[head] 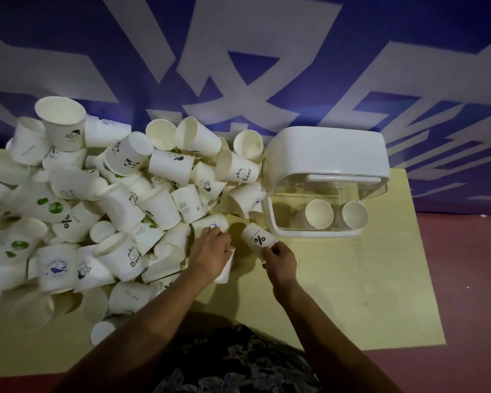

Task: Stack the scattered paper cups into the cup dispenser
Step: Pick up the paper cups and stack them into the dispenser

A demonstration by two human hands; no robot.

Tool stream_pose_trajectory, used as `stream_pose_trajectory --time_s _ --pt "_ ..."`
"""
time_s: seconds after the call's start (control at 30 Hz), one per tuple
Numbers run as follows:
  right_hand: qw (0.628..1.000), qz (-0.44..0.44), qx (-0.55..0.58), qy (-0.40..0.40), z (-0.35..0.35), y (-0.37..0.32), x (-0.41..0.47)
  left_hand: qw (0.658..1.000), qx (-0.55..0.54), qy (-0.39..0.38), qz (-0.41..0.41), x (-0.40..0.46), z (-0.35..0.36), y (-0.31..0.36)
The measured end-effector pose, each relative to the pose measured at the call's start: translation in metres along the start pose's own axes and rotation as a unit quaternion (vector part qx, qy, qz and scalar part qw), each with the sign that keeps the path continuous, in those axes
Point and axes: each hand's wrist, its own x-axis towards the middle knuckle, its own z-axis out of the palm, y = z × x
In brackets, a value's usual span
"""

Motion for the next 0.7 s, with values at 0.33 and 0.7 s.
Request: stream_pose_trajectory --time_s 0.33,0.7 --pt "0.99 -0.129 -0.051 0.024 -0.052 0.001 -0.021 0.876 -0.441 0.05 -0.186 -0.029 -0.009 0.014" --pt "0.916 -0.341 -0.099 0.186 -0.155 -0.027 -0.004 0.778 -0.595 0.149 -0.133 -0.022 -0.044 0.132"
